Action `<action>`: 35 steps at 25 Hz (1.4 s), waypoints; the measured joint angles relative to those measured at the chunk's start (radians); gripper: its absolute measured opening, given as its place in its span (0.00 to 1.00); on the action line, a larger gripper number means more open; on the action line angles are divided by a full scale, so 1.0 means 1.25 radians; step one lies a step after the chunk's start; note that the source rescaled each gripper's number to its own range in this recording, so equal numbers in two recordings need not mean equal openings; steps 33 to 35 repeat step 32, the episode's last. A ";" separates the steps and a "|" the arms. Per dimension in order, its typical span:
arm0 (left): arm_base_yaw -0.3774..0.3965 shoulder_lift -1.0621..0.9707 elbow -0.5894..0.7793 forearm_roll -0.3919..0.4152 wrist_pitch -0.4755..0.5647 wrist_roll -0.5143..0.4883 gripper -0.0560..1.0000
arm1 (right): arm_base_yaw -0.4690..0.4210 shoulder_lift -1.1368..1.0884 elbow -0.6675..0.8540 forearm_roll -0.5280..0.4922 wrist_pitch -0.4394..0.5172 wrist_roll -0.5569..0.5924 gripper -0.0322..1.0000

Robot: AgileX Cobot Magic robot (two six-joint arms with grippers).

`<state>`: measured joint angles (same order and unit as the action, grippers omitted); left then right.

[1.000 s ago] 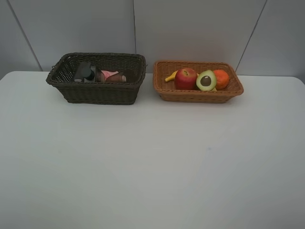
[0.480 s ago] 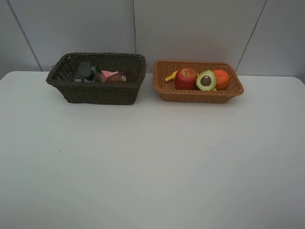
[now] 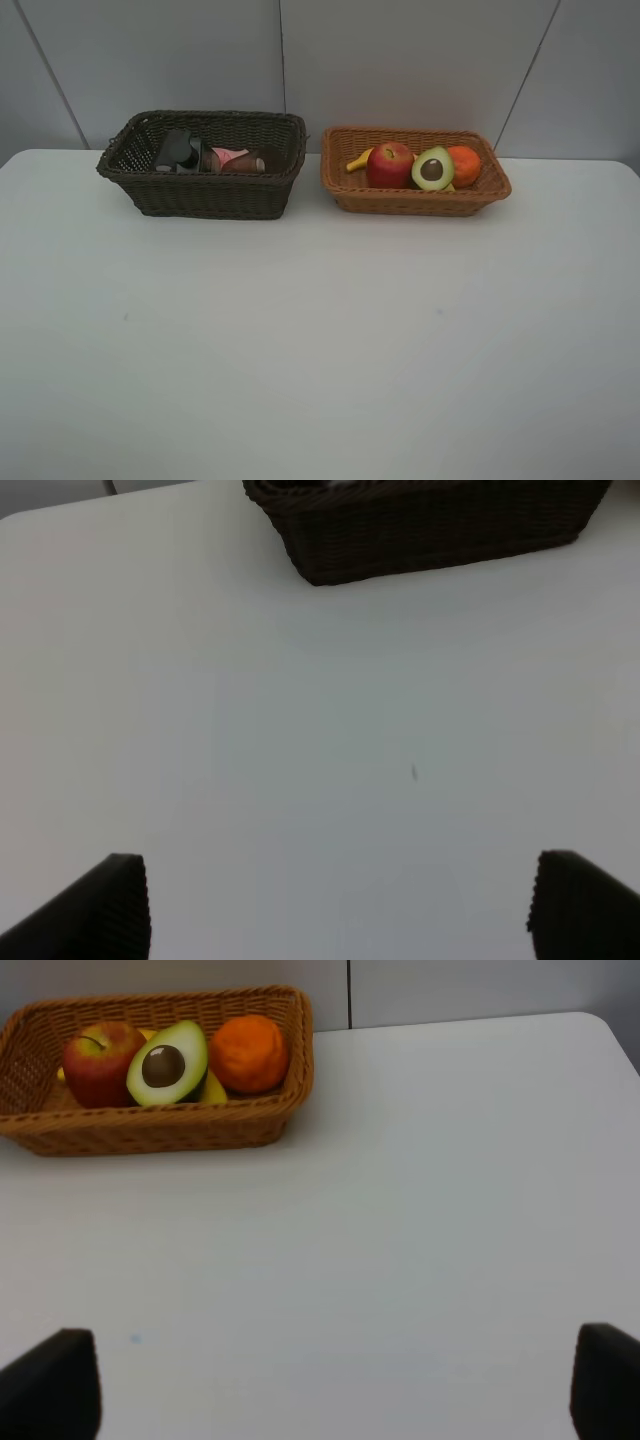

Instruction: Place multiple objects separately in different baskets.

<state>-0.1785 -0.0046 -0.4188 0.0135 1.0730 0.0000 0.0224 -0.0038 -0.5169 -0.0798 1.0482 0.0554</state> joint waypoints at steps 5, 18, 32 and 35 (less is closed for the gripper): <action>0.000 0.000 0.000 0.000 0.000 0.000 1.00 | 0.000 0.000 0.000 0.000 0.000 0.000 1.00; 0.000 0.000 0.000 0.000 0.000 0.000 1.00 | 0.000 0.000 0.000 0.000 0.000 0.000 1.00; 0.000 0.000 0.000 0.000 0.000 0.000 1.00 | 0.000 0.000 0.000 0.000 0.000 0.000 1.00; 0.000 0.000 0.000 0.000 0.000 0.000 1.00 | 0.000 0.000 0.000 0.000 0.000 0.000 1.00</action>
